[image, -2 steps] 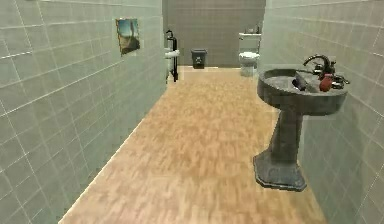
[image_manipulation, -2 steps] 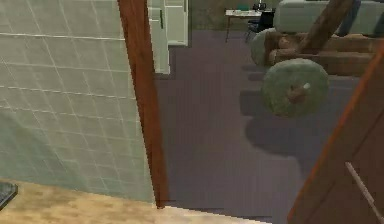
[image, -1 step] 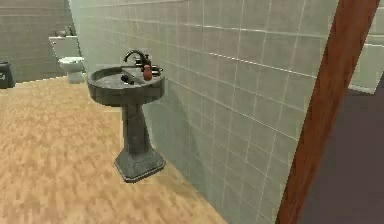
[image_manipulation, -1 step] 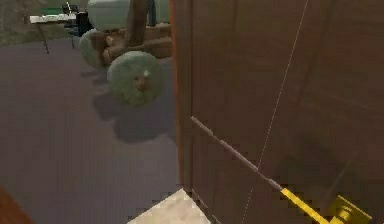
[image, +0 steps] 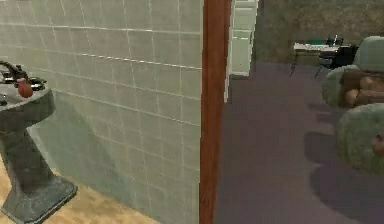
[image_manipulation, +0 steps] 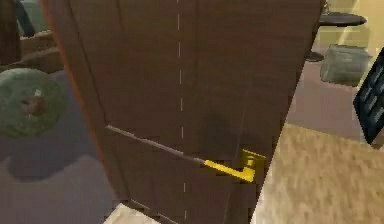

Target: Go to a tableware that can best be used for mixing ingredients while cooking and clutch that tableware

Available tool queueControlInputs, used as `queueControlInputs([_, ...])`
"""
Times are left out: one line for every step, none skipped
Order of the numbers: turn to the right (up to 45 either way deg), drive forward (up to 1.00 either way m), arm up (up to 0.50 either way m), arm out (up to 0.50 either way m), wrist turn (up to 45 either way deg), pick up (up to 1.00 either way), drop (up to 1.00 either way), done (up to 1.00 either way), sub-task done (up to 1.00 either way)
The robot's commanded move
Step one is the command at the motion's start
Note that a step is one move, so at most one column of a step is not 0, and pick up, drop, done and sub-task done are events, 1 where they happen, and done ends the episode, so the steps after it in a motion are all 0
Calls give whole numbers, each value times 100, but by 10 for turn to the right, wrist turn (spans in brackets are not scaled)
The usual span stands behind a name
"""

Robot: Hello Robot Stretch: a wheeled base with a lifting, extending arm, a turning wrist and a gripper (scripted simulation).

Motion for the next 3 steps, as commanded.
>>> queueControlInputs([0,35,0,0,0,0,0,0,0])
queueControlInputs([420,0,0,0,0,0,0,0,0])
queueControlInputs([0,45,0,0,0,0,0,0,0])
